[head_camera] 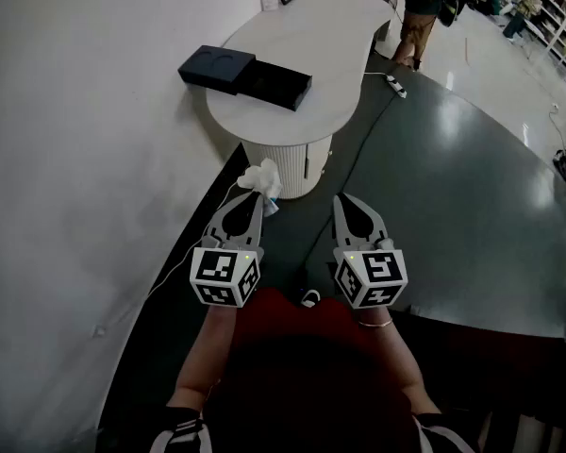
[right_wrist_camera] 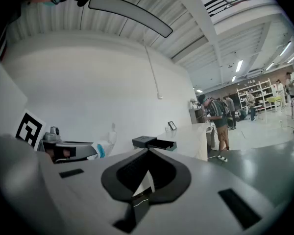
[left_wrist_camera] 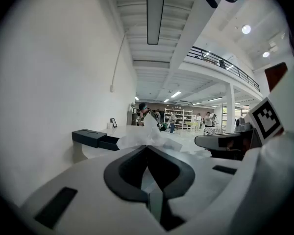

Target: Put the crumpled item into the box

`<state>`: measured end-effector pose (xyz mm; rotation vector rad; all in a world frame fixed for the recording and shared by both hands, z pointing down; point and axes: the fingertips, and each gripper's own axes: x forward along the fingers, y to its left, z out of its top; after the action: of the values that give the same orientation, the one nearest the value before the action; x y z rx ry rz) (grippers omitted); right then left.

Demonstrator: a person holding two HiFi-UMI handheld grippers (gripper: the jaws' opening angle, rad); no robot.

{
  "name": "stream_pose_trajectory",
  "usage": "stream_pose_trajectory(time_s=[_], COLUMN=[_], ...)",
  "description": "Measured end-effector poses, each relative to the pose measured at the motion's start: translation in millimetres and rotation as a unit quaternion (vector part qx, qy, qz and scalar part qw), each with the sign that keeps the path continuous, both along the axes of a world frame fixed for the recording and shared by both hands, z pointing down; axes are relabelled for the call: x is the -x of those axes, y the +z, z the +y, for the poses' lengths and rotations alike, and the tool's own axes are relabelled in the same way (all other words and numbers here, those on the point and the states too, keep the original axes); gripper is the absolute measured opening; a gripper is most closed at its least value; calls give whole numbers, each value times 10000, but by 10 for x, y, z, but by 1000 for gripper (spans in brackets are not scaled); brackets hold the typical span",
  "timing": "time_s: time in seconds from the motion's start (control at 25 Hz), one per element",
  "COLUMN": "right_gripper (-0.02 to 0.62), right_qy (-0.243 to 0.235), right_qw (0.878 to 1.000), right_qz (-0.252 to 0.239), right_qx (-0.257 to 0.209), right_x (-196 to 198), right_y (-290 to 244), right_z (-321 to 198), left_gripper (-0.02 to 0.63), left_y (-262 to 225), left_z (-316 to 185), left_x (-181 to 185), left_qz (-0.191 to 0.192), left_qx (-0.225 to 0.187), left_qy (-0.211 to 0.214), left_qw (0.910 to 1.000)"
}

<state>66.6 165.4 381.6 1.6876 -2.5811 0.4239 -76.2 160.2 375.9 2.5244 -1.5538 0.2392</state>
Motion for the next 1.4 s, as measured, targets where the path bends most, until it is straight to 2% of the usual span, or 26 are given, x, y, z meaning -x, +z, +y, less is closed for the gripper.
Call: stream_pose_trajectory(time_s=[0.32, 1.0, 1.4], right_gripper=[14, 15, 15], right_qy=[-65, -61, 86], right_qw=[9999, 9996, 9997], right_qz=[-158, -256, -169], right_qx=[-22, 86, 127], right_x=[-114, -258, -343], right_y=[-10, 60, 53], right_z=[7, 14, -300], left_gripper=[23, 23, 23], left_y=[22, 11, 42], left_z=[-9, -56, -495], left_x=[-167, -167, -160], left_qz=[98, 171, 228], left_qx=[97, 87, 146], left_qy=[-31, -274, -259], left_qw=[9999, 9994, 9993])
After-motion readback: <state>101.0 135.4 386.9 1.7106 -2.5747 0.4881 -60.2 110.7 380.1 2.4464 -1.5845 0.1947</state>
